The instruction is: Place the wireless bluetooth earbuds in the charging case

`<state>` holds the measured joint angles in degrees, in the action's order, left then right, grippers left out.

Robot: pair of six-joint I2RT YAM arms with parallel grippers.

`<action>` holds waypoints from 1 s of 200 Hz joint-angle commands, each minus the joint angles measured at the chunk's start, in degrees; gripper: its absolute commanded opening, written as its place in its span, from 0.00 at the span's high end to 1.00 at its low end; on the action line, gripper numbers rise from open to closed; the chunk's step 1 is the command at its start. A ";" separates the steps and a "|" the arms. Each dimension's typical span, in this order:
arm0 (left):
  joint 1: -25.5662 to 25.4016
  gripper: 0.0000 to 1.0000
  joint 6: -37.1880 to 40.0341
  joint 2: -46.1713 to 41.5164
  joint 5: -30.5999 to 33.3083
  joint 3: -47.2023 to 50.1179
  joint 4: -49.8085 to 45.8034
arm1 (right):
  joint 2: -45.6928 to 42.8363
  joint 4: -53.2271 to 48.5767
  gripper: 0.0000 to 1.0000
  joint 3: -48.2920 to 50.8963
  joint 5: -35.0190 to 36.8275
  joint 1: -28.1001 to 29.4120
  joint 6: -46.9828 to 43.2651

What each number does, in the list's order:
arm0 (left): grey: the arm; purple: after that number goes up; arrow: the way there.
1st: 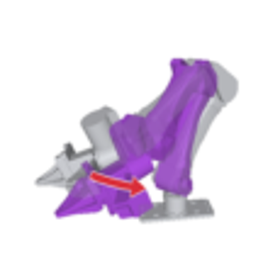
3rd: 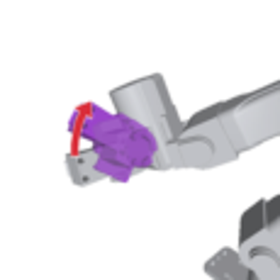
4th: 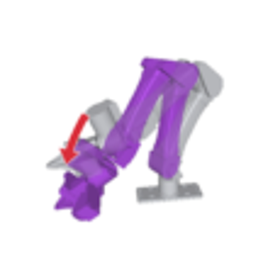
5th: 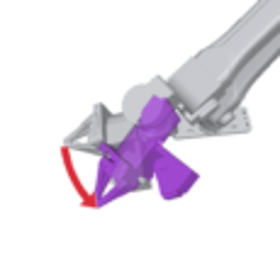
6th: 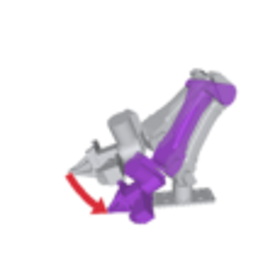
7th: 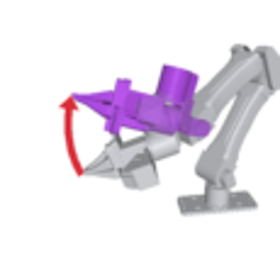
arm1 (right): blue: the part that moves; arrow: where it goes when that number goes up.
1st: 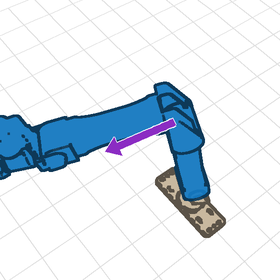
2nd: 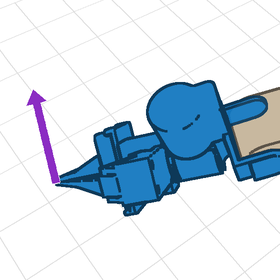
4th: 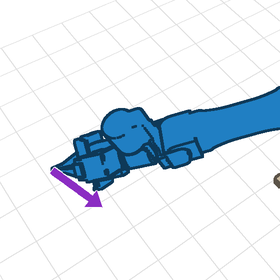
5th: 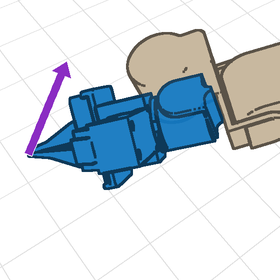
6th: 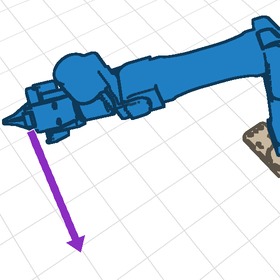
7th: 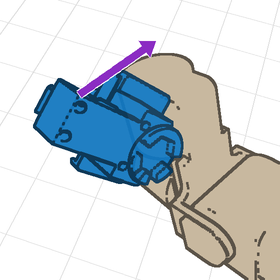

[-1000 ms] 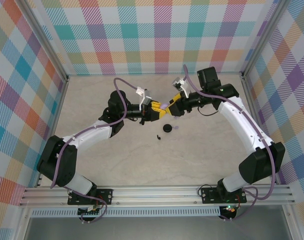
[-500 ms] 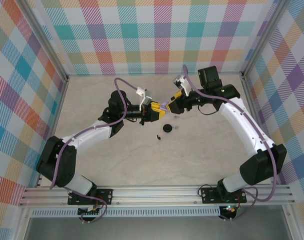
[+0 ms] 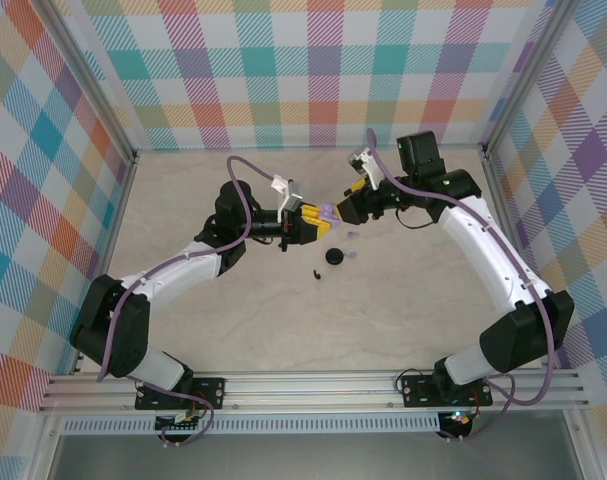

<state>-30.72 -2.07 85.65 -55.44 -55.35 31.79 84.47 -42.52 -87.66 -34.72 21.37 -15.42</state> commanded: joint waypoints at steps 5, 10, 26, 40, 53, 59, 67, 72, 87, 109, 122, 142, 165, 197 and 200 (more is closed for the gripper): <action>-0.66 0.93 0.36 -0.19 -0.59 0.44 4.38 | -4.42 3.97 0.37 2.04 2.60 -0.92 4.36; -0.59 0.93 -0.21 0.18 -0.67 0.63 5.29 | -4.84 4.44 0.37 2.62 3.90 -1.11 5.48; -0.28 0.93 -1.74 1.13 -0.72 1.19 7.64 | -5.66 5.42 0.37 4.40 8.18 -2.09 8.72; -0.09 0.93 -2.77 1.83 -0.44 1.80 9.72 | -5.73 5.63 0.36 5.82 10.96 -3.46 12.54; -0.02 0.93 -3.25 2.28 -0.50 2.15 10.72 | -5.32 5.44 0.36 7.26 12.30 -5.27 14.84; -0.03 0.93 -3.27 2.24 -0.46 2.33 10.72 | -5.03 5.44 0.36 8.00 13.57 -5.97 15.79; 0.04 0.93 -3.04 2.24 -0.51 2.65 10.70 | -4.53 5.12 0.36 8.74 14.78 -6.78 16.74; 0.05 0.93 -2.95 2.08 -0.48 2.91 10.72 | -4.05 4.72 0.36 9.13 15.41 -7.17 17.20; 0.09 0.93 -2.64 1.50 -0.21 3.86 11.07 | -1.83 2.40 0.36 9.21 16.00 -7.56 17.53; 0.04 0.93 -1.85 0.52 0.20 5.04 10.93 | 1.00 2.06 0.37 10.66 14.38 -7.57 17.71; -0.02 0.93 -1.57 0.04 0.20 5.47 10.48 | 2.44 3.03 0.37 11.86 14.08 -7.56 18.23; 0.00 0.93 -0.57 -0.97 0.67 6.18 9.59 | 6.06 2.70 0.40 11.66 14.09 -7.54 18.41; 0.03 0.93 0.34 -2.03 0.95 6.33 8.03 | 11.23 2.09 0.44 10.21 13.19 -7.39 18.71; -0.04 0.93 0.57 -3.29 1.10 6.75 7.31 | 17.27 2.05 0.47 8.16 14.38 -6.65 18.91; -0.04 0.93 0.76 -3.45 1.11 6.68 7.09 | 17.77 2.02 0.48 7.86 14.49 -6.64 18.93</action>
<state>-30.68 -3.29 84.64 -54.39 -49.54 39.00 99.13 -39.51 -76.79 -20.32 13.98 2.66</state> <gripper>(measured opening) 0.212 0.531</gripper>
